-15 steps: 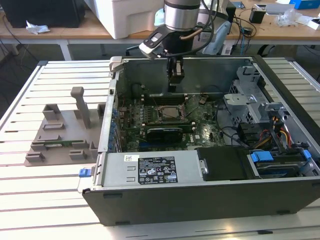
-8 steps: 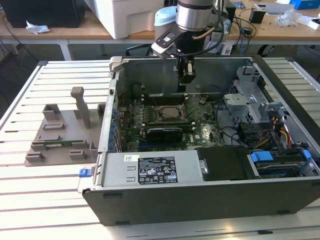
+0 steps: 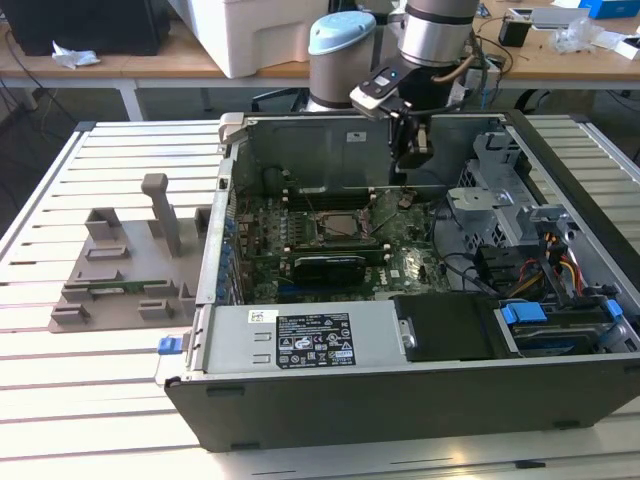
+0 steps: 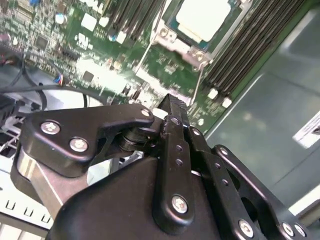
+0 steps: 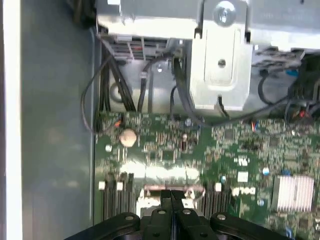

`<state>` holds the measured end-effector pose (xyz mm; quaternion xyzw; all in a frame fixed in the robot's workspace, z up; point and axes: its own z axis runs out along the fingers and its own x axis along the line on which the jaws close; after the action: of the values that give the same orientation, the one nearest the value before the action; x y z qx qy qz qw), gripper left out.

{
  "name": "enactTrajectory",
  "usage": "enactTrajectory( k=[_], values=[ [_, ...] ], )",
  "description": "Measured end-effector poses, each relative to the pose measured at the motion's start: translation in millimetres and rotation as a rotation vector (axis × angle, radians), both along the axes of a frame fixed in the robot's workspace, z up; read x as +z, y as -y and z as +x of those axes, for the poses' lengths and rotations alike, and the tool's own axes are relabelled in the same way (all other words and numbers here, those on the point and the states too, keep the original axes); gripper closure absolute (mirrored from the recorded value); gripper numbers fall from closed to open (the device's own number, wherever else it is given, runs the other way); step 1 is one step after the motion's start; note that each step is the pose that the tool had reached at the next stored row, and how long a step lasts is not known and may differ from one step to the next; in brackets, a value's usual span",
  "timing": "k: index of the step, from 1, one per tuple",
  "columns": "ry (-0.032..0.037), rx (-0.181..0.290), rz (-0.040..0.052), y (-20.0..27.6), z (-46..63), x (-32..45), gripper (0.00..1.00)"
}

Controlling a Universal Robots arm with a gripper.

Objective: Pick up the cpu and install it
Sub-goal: 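Close the cpu cover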

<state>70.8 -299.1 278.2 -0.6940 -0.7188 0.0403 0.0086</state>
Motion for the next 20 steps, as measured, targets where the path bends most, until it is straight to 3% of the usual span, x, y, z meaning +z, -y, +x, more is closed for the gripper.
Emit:
enactTrajectory(
  k=[5, 9, 12, 17, 20],
  values=[
    [-0.0078, 0.000, -0.0001, 0.0, 12.8, -14.9, 0.89],
    [-0.0097, 0.000, 0.0000, -0.1, 14.2, -26.2, 0.89],
    [-0.0098, 0.000, 0.0035, 0.0, 13.7, -28.0, 0.89],
    [-0.0097, 0.002, 0.0284, -0.1, 10.7, -28.8, 0.89],
    [-0.0098, 0.002, 0.0286, -0.1, 2.4, -28.8, 0.89]
  ],
)
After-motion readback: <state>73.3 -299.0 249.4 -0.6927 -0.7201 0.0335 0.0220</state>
